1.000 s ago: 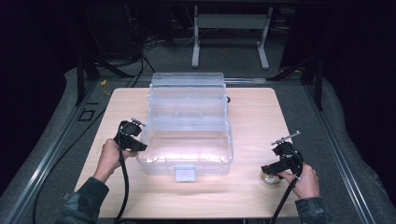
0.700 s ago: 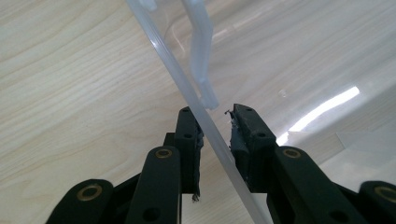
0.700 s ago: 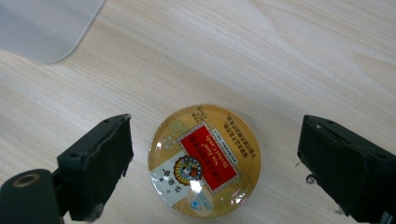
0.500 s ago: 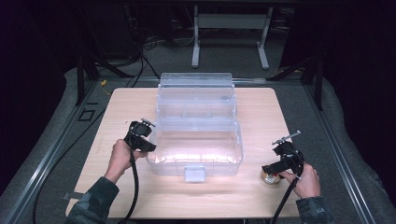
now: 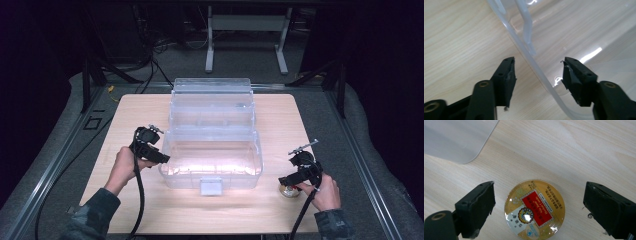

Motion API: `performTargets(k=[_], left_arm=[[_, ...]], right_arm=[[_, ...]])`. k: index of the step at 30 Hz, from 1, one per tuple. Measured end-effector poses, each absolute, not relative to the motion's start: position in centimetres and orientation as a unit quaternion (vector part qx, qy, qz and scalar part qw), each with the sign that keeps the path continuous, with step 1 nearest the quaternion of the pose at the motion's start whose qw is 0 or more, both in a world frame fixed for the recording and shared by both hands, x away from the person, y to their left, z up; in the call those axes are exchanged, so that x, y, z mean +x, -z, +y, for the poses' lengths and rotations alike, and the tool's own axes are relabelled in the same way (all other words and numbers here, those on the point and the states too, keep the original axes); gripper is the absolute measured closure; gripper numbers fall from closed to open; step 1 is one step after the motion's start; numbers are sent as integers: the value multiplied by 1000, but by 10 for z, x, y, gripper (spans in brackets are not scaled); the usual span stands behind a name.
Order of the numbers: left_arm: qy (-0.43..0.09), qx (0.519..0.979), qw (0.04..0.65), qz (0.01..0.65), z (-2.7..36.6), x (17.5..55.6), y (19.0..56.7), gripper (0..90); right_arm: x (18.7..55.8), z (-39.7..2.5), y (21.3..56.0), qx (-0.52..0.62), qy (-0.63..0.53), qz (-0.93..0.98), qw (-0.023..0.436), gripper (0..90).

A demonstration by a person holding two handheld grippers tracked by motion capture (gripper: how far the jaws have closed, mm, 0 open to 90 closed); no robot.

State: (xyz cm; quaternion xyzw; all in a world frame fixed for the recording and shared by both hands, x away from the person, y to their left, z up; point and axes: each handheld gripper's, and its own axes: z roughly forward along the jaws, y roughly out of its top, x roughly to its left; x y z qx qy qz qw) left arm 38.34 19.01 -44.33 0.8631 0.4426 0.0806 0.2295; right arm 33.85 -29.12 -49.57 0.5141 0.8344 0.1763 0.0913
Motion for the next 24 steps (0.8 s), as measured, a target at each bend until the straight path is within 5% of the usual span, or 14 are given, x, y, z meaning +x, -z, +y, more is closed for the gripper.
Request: performTargets(k=[7, 24], left_arm=[[-96, 852, 243, 453, 226, 376, 422, 158], [-101, 832, 216, 501, 277, 383, 453, 73]], right_arm=[[341, -293, 505, 522, -153, 835, 77, 66], [341, -284, 524, 520, -112, 845, 48, 43]])
